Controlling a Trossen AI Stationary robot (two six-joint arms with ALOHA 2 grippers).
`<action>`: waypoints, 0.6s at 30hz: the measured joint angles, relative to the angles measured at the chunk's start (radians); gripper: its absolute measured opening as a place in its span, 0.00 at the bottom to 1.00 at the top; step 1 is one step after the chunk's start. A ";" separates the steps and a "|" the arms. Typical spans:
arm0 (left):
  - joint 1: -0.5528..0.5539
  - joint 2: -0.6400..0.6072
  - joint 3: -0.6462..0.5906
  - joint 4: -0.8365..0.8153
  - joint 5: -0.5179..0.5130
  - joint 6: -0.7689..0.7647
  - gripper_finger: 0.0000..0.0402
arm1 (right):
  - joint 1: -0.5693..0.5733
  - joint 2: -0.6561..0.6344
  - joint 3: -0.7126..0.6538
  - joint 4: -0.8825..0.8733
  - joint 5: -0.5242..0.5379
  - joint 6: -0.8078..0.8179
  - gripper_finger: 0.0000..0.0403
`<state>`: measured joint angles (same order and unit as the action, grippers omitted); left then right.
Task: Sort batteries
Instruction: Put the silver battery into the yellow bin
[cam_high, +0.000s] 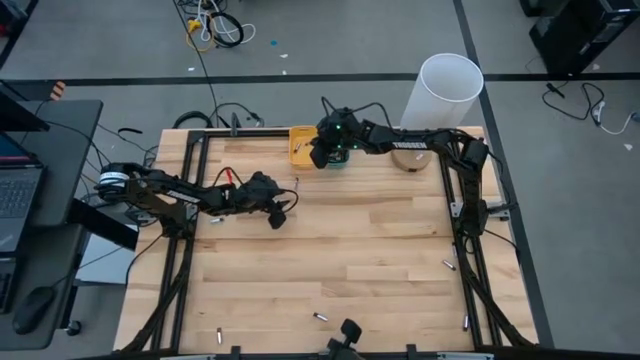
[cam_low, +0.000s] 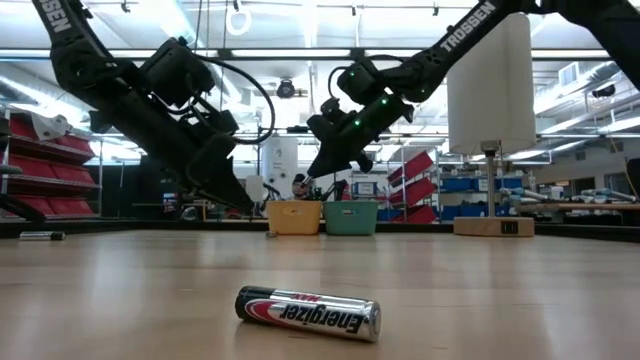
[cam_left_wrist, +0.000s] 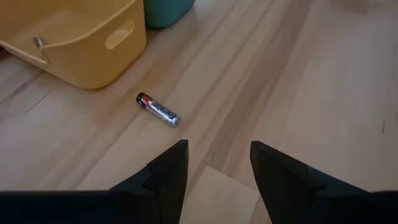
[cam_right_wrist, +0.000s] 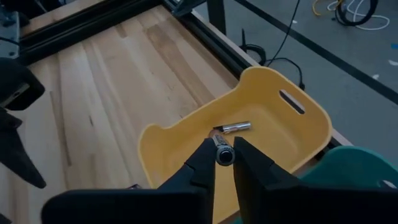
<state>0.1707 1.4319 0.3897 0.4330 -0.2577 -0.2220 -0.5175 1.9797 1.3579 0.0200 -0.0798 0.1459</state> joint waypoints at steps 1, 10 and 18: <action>0.000 0.000 0.000 0.003 0.000 0.000 0.47 | -0.002 0.000 0.000 0.000 0.000 0.000 0.11; 0.000 0.000 0.001 0.056 -0.006 -0.004 0.47 | -0.004 0.000 0.000 0.001 0.000 -0.014 0.20; 0.000 0.000 0.001 0.064 -0.108 -0.075 0.47 | -0.004 -0.024 0.000 -0.010 -0.017 -0.012 0.32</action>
<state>0.1705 1.4322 0.3904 0.4973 -0.3656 -0.2966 -0.5213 1.9558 1.3582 0.0103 -0.0968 0.1337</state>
